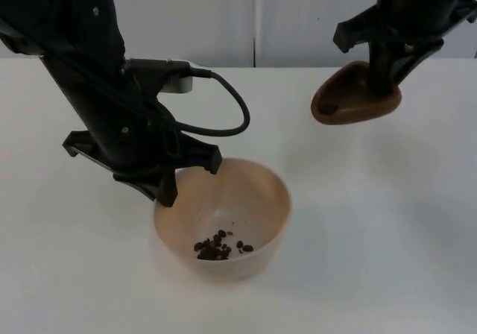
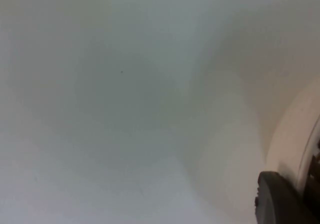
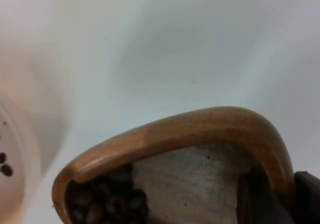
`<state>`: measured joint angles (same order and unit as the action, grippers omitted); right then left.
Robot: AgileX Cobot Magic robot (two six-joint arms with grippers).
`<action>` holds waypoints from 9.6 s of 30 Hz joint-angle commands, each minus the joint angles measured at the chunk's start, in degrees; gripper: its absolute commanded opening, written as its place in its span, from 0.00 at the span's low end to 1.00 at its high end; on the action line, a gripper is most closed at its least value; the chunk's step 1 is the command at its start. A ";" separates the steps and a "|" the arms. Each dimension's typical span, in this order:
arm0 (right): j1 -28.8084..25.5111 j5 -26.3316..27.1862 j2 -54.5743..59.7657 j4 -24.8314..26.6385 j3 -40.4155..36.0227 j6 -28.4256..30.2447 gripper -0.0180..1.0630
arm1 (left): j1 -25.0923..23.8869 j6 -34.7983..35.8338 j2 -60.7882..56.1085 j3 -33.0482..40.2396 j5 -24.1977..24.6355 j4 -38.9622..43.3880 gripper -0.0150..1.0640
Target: Pick up the bowl with the left hand and pour the coffee beans from the cup into the bowl with the right hand.
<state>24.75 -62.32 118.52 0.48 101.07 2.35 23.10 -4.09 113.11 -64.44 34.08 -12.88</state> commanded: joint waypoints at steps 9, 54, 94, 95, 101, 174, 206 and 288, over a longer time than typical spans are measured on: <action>-4.99 13.59 -0.02 -0.11 -14.66 -0.59 0.02 | 0.16 -0.05 0.85 0.13 0.12 0.35 0.01; -7.73 30.69 -0.13 1.32 -31.51 -4.91 0.67 | 0.16 -0.69 0.74 0.13 0.90 -1.66 0.61; -7.38 22.59 -36.29 1.34 -31.51 -2.35 0.69 | 0.16 -0.08 -26.93 0.13 -2.06 -2.87 0.82; -7.38 22.09 -37.27 1.46 -31.51 -1.52 0.69 | 0.16 -0.08 -27.67 0.13 -1.92 -2.87 0.82; -7.38 19.87 -41.57 1.69 -32.62 -1.40 0.69 | 0.16 -1.98 -31.03 0.13 -0.27 -2.87 0.82; -7.38 4.47 -118.52 4.20 -61.61 4.36 0.69 | 0.16 -5.86 -105.21 27.45 22.29 1.67 0.82; -7.38 0.47 -118.52 7.59 -69.35 6.50 0.69 | 0.16 4.43 -113.11 36.13 27.52 12.88 0.82; -7.38 0.56 -118.52 2.81 -71.57 -0.07 0.99 | 0.16 4.43 -113.11 36.16 27.50 12.88 0.99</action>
<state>17.48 -62.18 0.18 3.31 29.94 2.36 23.10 0.00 0.18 -28.58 61.66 0.00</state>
